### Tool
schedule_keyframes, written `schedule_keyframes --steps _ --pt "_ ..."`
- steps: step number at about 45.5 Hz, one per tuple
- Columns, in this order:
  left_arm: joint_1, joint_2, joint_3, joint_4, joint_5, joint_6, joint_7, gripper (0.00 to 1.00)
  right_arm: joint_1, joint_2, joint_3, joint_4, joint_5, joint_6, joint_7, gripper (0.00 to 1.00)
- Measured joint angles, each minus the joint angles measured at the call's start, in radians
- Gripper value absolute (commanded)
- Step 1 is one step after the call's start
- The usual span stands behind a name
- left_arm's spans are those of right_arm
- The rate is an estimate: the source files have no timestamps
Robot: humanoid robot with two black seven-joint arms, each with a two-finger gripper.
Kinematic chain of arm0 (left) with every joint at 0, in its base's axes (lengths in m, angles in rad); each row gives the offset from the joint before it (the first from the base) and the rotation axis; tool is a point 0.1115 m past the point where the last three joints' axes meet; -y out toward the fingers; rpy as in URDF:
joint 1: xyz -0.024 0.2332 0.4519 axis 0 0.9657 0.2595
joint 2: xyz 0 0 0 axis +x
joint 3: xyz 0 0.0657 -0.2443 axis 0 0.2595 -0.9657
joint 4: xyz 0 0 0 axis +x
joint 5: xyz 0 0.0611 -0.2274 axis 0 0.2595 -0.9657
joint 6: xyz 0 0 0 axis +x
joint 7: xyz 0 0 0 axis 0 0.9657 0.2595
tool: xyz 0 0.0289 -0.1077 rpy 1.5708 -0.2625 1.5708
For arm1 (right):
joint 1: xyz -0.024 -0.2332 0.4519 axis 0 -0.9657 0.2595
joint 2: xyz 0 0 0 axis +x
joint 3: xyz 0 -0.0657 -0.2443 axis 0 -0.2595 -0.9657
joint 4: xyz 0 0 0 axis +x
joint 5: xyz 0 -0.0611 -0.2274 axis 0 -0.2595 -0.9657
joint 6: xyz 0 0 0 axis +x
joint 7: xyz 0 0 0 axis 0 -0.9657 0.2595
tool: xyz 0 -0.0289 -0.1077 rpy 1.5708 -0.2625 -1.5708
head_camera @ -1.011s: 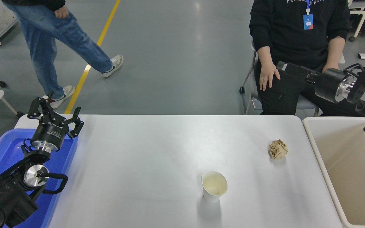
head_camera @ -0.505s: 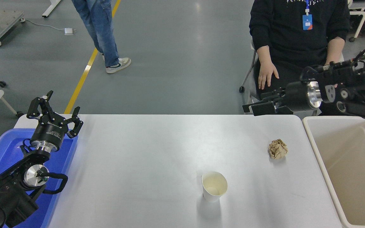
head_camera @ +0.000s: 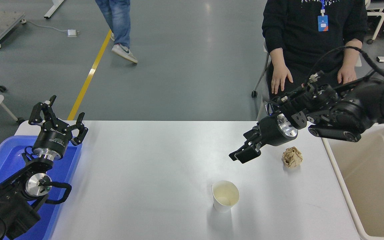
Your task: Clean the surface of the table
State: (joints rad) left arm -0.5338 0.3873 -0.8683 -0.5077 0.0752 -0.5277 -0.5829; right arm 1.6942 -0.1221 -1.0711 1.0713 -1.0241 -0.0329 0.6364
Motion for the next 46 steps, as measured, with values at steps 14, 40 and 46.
schedule_keyframes --steps 14,40,46 --pt "0.000 0.000 0.000 0.000 0.000 0.000 0.000 1.00 -0.074 0.058 -0.016 -0.029 0.003 -0.005 0.000 0.98" --pt "0.000 0.000 0.000 0.000 0.000 0.000 0.000 1.00 -0.239 0.072 -0.017 -0.155 0.014 -0.017 -0.001 0.69" --pt "0.000 0.000 0.000 0.000 0.000 0.000 0.000 1.00 -0.270 0.072 -0.017 -0.178 0.014 -0.036 0.001 0.13"
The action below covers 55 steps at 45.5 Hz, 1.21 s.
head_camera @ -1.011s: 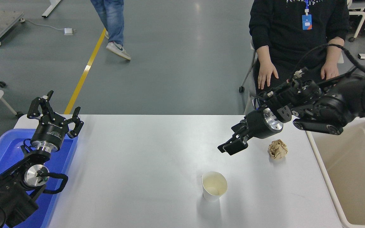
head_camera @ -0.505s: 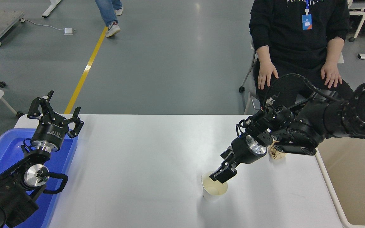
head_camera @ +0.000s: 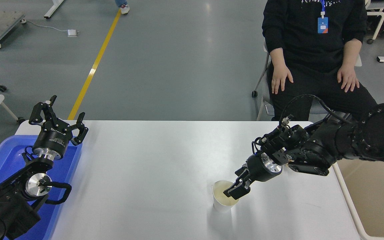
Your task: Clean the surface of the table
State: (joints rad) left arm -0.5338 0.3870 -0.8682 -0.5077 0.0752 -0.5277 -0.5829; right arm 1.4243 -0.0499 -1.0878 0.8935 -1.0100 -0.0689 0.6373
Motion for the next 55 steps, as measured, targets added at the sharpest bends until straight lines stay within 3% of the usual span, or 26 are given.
schedule_keyframes --steps 3,4,38,55 --pt "0.000 0.000 0.000 0.000 0.000 0.000 0.000 1.00 -0.011 -0.001 0.000 -0.007 0.000 -0.008 0.002 0.00" --pt "0.000 0.000 0.000 0.000 0.000 0.000 0.000 1.00 -0.014 -0.002 -0.001 -0.011 0.000 -0.011 0.002 0.00" --pt "0.000 0.000 0.000 0.000 0.000 0.000 0.000 1.00 -0.033 -0.020 -0.017 -0.045 0.015 -0.025 0.008 0.00" --pt "0.000 0.000 0.000 0.000 0.000 0.000 0.000 1.00 0.040 -0.120 0.065 -0.023 0.052 -0.015 0.014 0.00"
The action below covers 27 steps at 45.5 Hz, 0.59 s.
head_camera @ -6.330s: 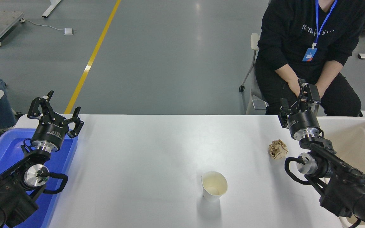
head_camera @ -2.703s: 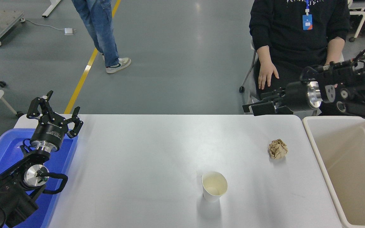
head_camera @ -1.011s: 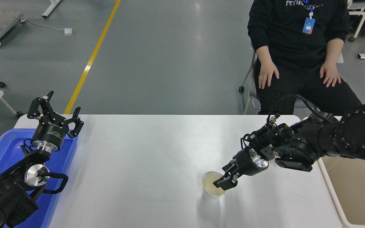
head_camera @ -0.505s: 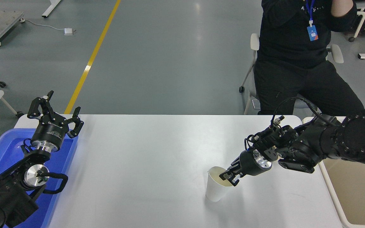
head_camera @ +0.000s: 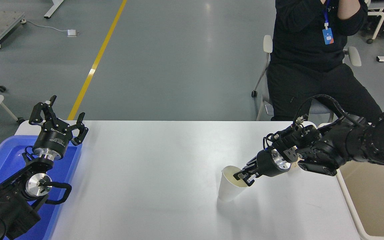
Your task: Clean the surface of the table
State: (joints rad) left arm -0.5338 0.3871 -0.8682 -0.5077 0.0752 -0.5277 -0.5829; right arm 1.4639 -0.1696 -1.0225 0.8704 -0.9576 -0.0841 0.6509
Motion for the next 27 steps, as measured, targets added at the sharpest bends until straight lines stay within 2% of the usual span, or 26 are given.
schedule_keyframes --steps 15,27 --pt "0.000 0.000 0.000 0.000 0.000 0.000 0.000 1.00 0.093 -0.193 0.225 0.019 0.103 0.103 0.033 0.00" --pt "0.000 0.000 0.000 0.000 0.000 0.000 0.000 1.00 0.111 -0.365 0.359 -0.046 0.135 0.178 0.043 0.00"
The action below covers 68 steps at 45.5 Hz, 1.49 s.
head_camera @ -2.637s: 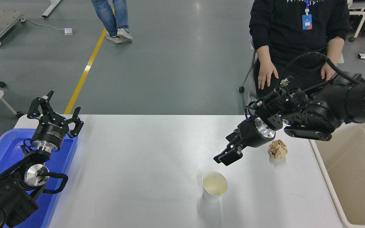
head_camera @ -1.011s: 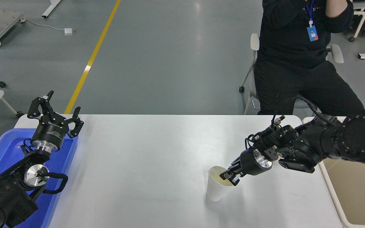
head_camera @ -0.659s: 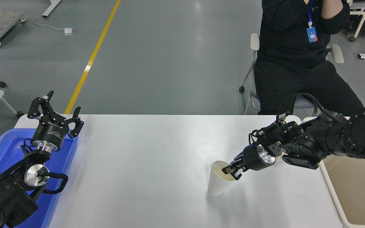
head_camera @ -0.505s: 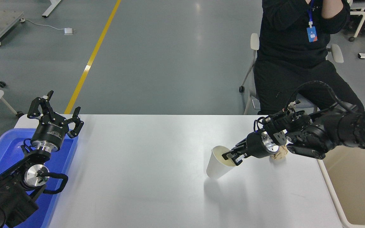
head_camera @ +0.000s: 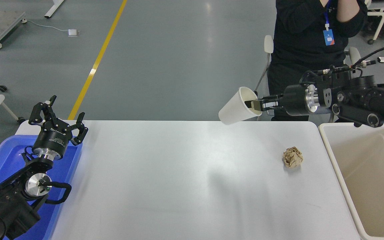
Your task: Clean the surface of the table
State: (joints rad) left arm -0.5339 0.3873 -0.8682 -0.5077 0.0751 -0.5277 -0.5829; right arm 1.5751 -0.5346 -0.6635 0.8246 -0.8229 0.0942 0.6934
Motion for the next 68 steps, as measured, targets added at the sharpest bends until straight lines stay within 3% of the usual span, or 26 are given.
schedule_keyframes --steps 16,30,43,68 --pt "0.000 0.000 0.000 0.000 0.000 0.000 0.000 1.00 -0.048 -0.149 0.135 -0.228 0.074 0.107 -0.003 0.00" --pt "0.000 0.000 0.000 0.000 0.000 0.000 0.000 1.00 -0.312 -0.133 0.167 -0.672 0.170 0.148 -0.051 0.00" --pt "0.000 0.000 0.000 0.000 0.000 0.000 0.000 1.00 -0.504 -0.121 0.175 -0.844 0.301 0.154 -0.258 0.00" --pt "0.000 0.000 0.000 0.000 0.000 0.000 0.000 1.00 -0.679 -0.073 0.296 -0.897 0.356 0.114 -0.626 0.00"
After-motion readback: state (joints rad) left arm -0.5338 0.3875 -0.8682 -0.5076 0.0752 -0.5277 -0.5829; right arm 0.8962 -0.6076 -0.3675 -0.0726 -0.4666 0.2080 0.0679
